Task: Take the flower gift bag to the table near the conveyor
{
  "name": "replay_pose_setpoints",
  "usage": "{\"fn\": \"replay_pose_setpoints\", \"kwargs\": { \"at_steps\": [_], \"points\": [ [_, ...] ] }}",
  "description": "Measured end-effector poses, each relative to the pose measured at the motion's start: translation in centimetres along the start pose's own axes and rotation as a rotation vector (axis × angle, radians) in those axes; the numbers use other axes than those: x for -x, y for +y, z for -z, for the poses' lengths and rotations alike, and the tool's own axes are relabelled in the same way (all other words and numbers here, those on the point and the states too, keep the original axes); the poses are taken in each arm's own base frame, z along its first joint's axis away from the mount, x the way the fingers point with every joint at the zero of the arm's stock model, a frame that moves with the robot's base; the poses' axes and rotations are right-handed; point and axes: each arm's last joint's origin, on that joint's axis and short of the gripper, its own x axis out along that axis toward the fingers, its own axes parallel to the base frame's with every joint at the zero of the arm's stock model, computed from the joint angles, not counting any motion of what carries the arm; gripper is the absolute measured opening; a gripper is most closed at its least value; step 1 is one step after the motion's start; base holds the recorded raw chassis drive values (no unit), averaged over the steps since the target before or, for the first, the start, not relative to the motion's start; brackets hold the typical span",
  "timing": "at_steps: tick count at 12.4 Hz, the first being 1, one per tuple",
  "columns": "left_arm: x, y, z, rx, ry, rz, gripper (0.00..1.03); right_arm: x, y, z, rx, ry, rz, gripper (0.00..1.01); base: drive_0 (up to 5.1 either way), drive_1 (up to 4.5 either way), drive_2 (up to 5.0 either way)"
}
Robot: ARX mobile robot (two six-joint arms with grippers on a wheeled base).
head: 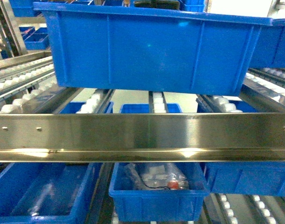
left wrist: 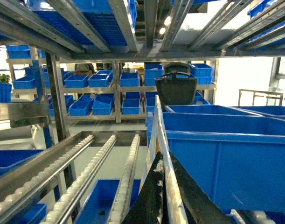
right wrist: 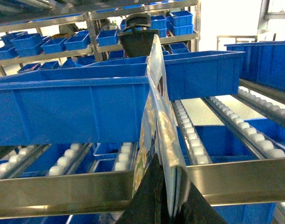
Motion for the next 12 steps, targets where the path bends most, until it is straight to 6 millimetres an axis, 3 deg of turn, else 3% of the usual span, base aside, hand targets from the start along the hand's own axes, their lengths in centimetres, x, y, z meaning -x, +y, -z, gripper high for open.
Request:
{"fn": "replay_pose_setpoints", "kwargs": {
  "at_steps": [12],
  "points": [
    [0.03,0.01,-0.06,0.001,-0.004,0.000,0.02,0.00,0.00,0.00,0.000,0.000,0.000,0.02,-4.5,0.44,4.1]
  ]
}}
